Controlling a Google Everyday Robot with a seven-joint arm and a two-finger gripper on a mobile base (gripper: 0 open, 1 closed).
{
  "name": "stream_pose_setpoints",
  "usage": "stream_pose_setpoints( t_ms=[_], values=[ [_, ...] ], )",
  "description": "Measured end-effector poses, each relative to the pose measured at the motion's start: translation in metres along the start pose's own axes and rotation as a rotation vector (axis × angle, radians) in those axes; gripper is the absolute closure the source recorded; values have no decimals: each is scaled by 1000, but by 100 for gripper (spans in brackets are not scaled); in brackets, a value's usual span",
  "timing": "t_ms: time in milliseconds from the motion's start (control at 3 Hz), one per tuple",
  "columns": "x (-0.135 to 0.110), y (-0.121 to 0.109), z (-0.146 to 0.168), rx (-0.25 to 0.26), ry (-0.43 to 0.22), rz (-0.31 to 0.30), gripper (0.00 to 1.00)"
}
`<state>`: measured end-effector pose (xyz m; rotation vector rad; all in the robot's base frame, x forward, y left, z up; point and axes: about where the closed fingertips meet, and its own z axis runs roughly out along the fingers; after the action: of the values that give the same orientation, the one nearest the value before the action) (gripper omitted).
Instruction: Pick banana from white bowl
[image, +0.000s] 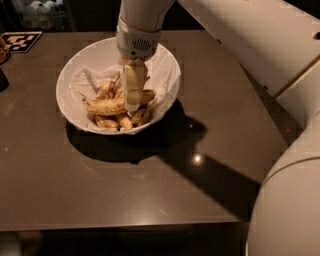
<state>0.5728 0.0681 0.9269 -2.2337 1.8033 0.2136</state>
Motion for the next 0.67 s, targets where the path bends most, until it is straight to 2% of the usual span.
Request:
stream_pose_setpoints(
  t_ms=[333,667],
  values=[
    [4,4,14,-33,-7,16,30],
    [8,9,26,-59,-18,32,31]
  ],
)
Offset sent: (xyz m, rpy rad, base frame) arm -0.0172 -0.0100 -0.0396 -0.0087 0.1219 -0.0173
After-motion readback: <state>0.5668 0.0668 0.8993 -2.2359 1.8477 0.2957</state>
